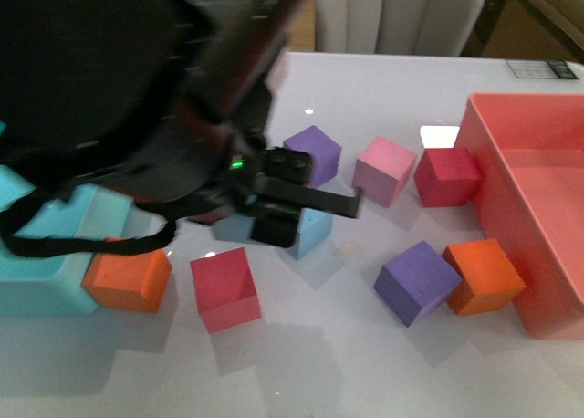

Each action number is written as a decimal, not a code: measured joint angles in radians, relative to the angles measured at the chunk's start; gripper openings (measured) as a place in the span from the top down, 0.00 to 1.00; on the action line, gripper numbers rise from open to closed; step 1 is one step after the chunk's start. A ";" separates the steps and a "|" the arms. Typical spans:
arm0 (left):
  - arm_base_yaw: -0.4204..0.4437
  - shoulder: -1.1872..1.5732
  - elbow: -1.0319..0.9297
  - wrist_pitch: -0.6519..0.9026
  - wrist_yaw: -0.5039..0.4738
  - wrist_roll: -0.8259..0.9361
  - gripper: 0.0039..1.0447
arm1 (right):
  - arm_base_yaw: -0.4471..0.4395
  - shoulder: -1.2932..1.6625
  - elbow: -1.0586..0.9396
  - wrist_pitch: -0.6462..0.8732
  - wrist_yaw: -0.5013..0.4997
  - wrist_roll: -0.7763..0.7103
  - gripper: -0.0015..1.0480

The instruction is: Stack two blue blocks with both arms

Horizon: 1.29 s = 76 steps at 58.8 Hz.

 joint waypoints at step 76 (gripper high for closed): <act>0.036 0.303 0.290 -0.059 0.035 0.143 0.09 | 0.000 0.000 0.000 0.000 0.000 0.000 0.09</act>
